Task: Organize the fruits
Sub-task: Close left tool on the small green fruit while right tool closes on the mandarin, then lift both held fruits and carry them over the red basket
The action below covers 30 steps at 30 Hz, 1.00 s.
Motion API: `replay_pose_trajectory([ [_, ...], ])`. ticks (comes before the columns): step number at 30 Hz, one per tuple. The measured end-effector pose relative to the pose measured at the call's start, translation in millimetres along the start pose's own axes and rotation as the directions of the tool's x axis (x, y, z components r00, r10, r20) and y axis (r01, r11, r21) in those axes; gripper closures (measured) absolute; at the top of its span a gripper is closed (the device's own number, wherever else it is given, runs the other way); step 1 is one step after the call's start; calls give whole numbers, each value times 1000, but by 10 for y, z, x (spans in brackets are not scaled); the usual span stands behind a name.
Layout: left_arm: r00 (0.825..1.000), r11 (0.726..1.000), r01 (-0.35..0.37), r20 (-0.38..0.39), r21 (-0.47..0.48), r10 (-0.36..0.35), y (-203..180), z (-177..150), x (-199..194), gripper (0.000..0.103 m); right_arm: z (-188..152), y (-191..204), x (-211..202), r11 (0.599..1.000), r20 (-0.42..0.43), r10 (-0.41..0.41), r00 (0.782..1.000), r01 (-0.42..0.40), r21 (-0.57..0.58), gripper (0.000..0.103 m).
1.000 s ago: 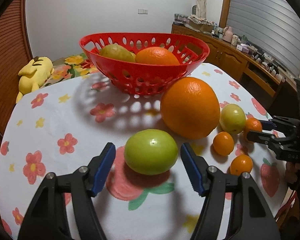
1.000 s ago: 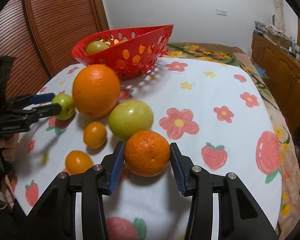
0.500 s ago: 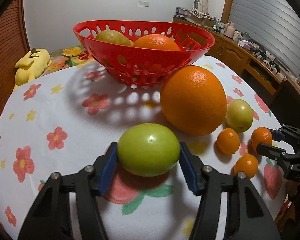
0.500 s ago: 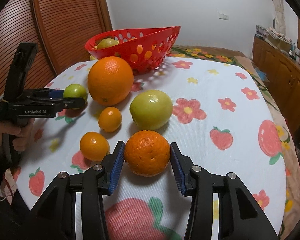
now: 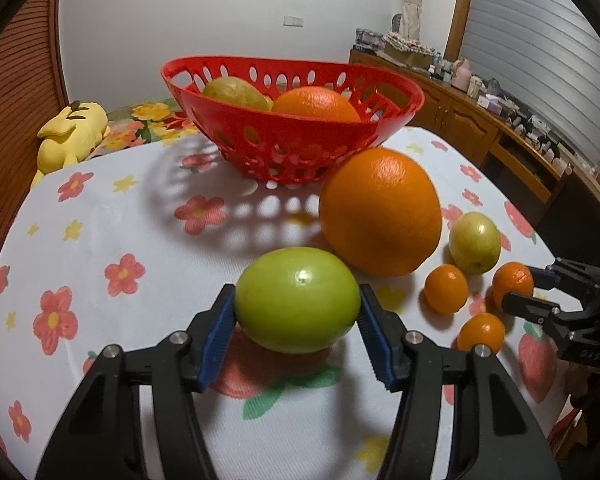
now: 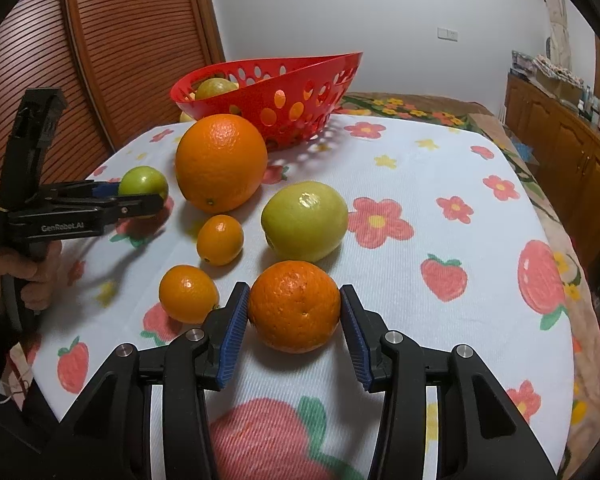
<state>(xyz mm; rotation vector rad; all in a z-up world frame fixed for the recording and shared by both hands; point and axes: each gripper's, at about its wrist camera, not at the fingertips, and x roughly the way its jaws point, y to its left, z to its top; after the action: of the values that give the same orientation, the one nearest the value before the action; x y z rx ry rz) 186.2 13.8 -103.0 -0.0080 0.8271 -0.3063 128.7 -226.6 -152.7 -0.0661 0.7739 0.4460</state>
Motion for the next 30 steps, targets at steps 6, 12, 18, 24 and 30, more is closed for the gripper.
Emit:
replay_pose_trajectory([
  [6,999,1000,1,43,-5,-1,-23,85,-145,45,61,1,-53,1000,15,7,1000,-7,-6,57],
  [12,995,1000,10,99,1,-10,-70,233,-332,45,222,19,-181,1000,54,8,999,-6,-26,58],
  [18,989,1000,15,148,15,-17,-138,400,-524,45,406,30,-298,999,96,8,995,-4,-41,57],
  [24,984,1000,17,175,22,-21,-185,493,-629,44,554,51,-380,998,125,12,992,-5,-55,58],
  [30,982,1000,15,188,26,-20,-202,566,-657,45,697,82,-410,997,144,21,989,-11,-72,57],
])
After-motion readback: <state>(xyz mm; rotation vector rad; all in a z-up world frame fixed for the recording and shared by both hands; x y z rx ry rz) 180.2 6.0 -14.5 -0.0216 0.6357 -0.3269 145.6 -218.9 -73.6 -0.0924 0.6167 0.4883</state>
